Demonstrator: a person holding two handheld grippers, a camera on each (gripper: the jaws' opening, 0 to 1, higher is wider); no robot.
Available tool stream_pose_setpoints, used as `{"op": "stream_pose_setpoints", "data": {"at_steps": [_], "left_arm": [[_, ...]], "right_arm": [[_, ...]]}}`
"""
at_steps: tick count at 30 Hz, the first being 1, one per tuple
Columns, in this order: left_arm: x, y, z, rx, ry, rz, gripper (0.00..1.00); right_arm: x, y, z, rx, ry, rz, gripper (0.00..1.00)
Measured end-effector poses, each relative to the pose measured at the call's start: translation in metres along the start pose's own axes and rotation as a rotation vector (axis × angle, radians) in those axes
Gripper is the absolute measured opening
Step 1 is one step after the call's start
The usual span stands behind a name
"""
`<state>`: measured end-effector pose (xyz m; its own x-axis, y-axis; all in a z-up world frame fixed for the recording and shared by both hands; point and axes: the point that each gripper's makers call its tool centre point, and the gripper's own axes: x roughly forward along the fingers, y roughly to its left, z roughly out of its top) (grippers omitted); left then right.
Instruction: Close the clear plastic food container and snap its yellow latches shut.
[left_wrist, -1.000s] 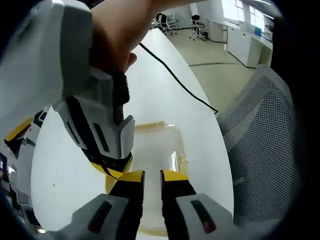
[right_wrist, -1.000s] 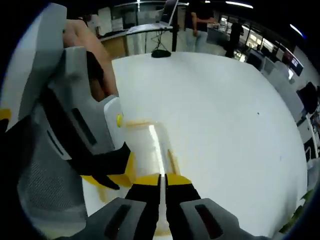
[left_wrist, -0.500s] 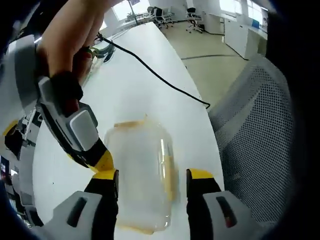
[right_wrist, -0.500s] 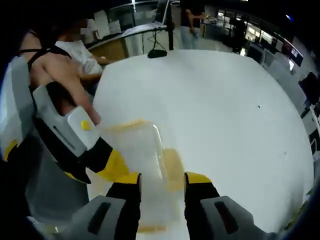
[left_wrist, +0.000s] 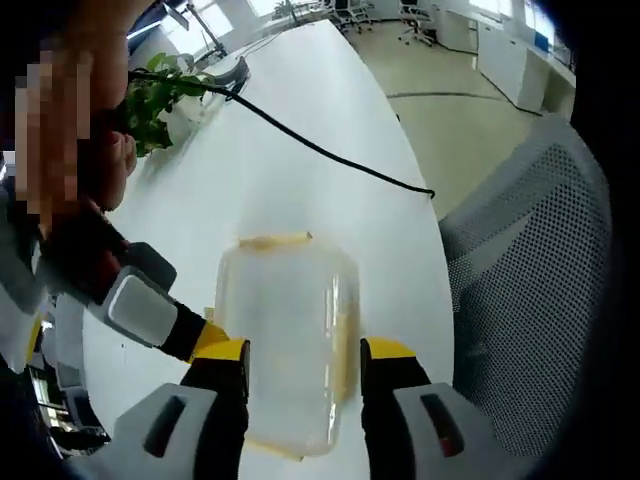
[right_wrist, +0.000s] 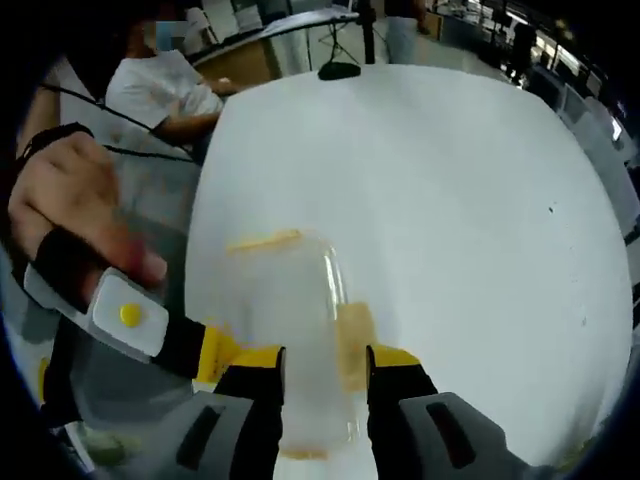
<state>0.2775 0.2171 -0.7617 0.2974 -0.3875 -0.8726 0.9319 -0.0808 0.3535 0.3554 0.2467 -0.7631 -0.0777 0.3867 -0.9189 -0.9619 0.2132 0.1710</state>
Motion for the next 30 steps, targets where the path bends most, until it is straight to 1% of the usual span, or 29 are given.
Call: {"op": "stream_pose_setpoints", "data": {"at_steps": [3,4,5,7,9,10,11,13,16,20,22,23,30], "left_arm": [[0.005,0.001,-0.004,0.000,0.018,-0.005,0.43],[0.006,0.001,-0.004,-0.006,0.022,-0.008,0.43],[0.007,0.000,-0.004,-0.007,0.023,-0.011,0.43],[0.008,-0.001,-0.005,0.006,0.031,-0.010,0.44],[0.011,-0.004,-0.005,0.039,0.037,-0.019,0.42],[0.012,-0.002,-0.005,0.057,0.043,-0.001,0.42],[0.012,-0.004,-0.004,0.065,0.044,-0.007,0.42],[0.011,-0.003,-0.004,0.057,0.046,-0.009,0.42],[0.012,-0.002,-0.003,0.042,0.035,-0.015,0.42],[0.013,-0.001,-0.002,0.023,0.029,-0.015,0.41],[0.014,0.000,-0.002,0.008,0.030,-0.015,0.41],[0.014,0.000,-0.001,0.004,0.026,-0.016,0.41],[0.016,0.003,-0.001,-0.024,0.031,-0.040,0.39]], "right_arm": [[0.005,0.001,-0.006,-0.009,0.040,0.008,0.29],[0.006,0.002,-0.011,-0.015,0.071,0.011,0.28],[0.005,0.002,-0.006,0.012,0.048,0.021,0.27],[0.005,0.001,-0.008,-0.001,0.053,0.024,0.27],[0.006,0.001,-0.009,0.030,0.047,0.043,0.28],[0.006,0.000,-0.009,0.033,0.046,0.051,0.28],[0.006,0.000,-0.009,0.033,0.047,0.055,0.28],[0.006,0.002,-0.009,0.033,0.053,0.060,0.28],[0.007,0.003,-0.009,0.028,0.075,0.067,0.27],[0.008,0.004,-0.011,-0.017,0.121,0.069,0.27],[0.009,0.004,-0.011,-0.020,0.141,0.071,0.26],[0.009,0.004,-0.011,-0.039,0.149,0.076,0.26],[0.011,0.002,-0.010,-0.068,0.202,0.104,0.24]]}}
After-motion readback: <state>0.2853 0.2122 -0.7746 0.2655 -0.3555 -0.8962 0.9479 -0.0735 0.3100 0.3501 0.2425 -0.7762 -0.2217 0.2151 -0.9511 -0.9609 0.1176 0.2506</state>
